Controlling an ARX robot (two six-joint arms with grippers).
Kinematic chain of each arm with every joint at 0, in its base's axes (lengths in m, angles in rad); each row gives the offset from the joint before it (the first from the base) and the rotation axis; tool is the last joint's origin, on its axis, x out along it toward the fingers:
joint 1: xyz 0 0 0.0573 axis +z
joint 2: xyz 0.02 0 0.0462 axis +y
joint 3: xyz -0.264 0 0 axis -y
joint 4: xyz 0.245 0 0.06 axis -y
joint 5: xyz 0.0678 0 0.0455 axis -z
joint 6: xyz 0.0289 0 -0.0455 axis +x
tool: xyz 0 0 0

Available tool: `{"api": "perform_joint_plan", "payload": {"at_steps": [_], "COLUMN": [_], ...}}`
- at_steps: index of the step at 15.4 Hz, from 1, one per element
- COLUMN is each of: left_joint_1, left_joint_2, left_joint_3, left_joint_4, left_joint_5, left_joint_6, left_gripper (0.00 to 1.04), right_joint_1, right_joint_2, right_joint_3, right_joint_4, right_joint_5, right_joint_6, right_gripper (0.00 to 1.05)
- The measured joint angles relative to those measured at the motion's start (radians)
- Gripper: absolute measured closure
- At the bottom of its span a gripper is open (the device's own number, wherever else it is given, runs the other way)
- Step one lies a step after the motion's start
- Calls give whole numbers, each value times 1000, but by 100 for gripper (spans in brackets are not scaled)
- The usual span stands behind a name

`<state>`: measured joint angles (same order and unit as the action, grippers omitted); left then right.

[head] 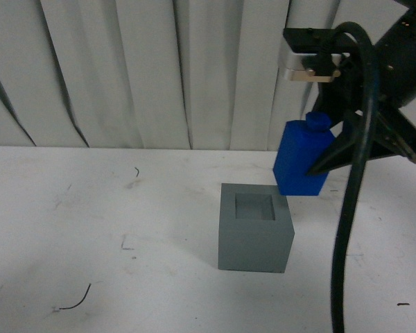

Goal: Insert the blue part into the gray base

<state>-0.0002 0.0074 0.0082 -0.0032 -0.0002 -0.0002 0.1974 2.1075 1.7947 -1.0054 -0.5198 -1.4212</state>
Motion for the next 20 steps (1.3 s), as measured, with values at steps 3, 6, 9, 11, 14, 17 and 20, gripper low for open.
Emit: {"api": "perform_joint_plan", "payload": {"at_steps": [3,6,9,11,14,17,20], "left_joint_1": [0,0,0,0,0,0,0], "left_joint_2": [0,0,0,0,0,0,0], "left_joint_3": [0,0,0,0,0,0,0], "left_joint_4": [0,0,0,0,0,0,0], "left_joint_5": [0,0,0,0,0,0,0], "left_joint_6": [0,0,0,0,0,0,0], "left_gripper": [7,7,7,7,7,7,7], "right_joint_1": [54,80,87,85,85,92,105], "right_joint_2": [42,74,100,119,132,132,132], "right_joint_3": [31,34,52,56,58,57,43], "right_joint_4": [5,14,37,41,60,71,75], "right_joint_5": [-8,3,10,23,43,50,51], "right_joint_6": [52,90,118,133,151,169,174], "right_gripper": [58,58,58,58,58,58,58]}}
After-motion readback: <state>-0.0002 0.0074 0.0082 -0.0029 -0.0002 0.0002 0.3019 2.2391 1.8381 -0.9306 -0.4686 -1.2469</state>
